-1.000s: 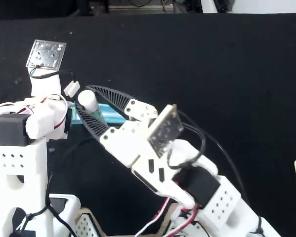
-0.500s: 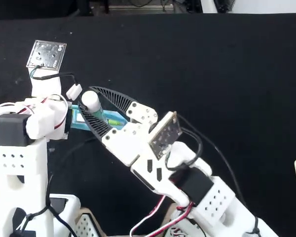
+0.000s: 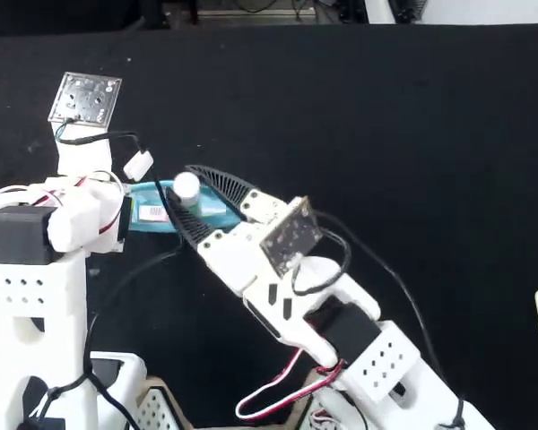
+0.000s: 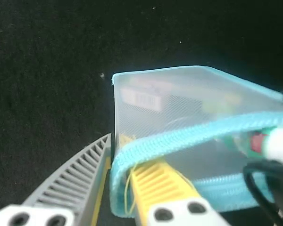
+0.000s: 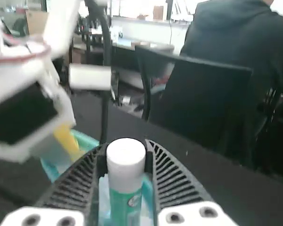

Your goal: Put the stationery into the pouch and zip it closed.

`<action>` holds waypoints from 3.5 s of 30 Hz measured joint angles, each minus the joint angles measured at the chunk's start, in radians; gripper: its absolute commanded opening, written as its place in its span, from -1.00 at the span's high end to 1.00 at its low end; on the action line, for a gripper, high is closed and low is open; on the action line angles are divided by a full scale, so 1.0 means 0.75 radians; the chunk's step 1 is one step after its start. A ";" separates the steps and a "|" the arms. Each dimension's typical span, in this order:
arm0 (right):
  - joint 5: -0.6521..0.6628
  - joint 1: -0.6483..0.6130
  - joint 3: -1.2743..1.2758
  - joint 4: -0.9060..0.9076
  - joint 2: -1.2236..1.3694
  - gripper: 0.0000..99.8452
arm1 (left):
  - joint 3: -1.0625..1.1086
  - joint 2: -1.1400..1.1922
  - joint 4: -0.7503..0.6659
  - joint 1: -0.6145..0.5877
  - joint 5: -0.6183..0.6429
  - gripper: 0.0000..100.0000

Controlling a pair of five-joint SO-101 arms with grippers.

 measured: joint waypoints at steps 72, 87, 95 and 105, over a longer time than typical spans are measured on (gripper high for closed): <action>0.047 0.119 0.532 0.798 -0.839 0.60 | 0.039 -0.002 0.000 0.000 0.000 0.94; 0.047 0.162 0.536 0.687 -0.839 0.98 | 0.047 -0.002 0.000 -0.006 0.000 0.94; 0.049 0.225 0.522 0.687 -0.839 0.97 | 0.047 -0.002 0.000 -0.002 0.000 0.94; 0.049 0.225 0.364 0.827 -0.839 0.97 | 0.047 -0.002 0.000 -0.002 0.000 0.94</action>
